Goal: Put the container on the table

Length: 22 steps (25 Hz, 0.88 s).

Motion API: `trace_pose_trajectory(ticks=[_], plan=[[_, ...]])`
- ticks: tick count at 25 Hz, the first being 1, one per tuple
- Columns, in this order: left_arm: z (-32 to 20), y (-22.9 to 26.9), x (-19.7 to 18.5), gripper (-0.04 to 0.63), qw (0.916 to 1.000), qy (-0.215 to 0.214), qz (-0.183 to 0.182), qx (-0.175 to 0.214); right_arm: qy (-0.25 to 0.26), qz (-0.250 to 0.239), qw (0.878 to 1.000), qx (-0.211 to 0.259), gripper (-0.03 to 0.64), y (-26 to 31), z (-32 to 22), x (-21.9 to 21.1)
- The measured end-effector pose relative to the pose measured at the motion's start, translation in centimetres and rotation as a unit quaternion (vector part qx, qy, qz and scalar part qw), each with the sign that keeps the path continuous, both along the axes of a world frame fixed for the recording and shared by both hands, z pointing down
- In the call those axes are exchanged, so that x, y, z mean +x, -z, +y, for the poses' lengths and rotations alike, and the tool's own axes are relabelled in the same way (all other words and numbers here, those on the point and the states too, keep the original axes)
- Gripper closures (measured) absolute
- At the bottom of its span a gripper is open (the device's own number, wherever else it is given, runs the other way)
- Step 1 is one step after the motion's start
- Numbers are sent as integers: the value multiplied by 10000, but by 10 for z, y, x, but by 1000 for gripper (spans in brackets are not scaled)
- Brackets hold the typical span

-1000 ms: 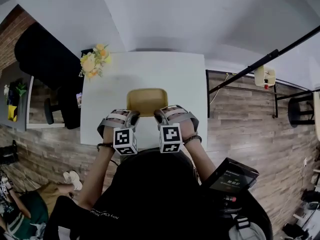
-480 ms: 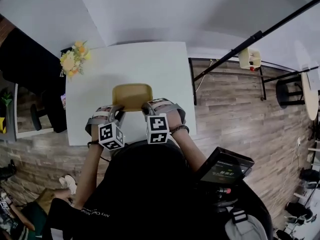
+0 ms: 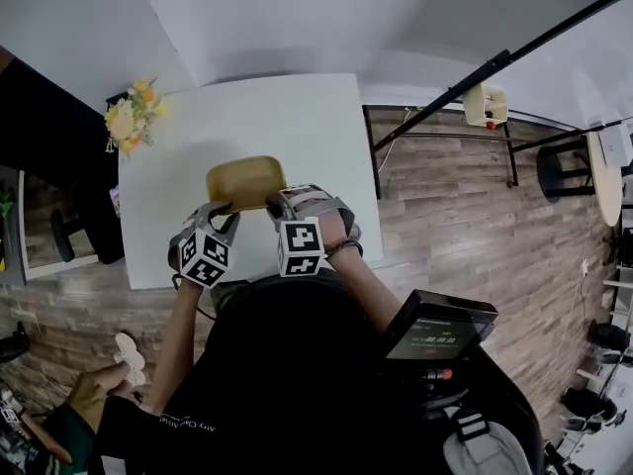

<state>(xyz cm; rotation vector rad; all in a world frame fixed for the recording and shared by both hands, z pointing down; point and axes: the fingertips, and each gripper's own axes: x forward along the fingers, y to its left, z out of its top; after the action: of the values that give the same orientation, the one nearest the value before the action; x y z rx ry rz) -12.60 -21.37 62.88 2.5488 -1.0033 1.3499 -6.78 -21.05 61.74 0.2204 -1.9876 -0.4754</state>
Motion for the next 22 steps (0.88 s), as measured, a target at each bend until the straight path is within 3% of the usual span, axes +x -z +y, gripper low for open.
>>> trace_pose_trajectory(ticks=[5, 10, 14, 22], plan=[[-6, -7, -13, 520, 9973, 561, 394, -251, -42, -109, 9999, 113, 561, 1, -12, -14], [-9, -15, -27, 512, 9948, 820, 479, -367, -324, -276, 9985, -335, 561, -13, -13, -27], [-9, -27, -32, 506, 9900, 1006, 794, -587, -463, -190, 9972, -548, 567, -30, -11, -33], [-31, -46, -48, 508, 9886, 956, 830, -821, -740, -204, 9937, -812, 566, -49, -33, -49]])
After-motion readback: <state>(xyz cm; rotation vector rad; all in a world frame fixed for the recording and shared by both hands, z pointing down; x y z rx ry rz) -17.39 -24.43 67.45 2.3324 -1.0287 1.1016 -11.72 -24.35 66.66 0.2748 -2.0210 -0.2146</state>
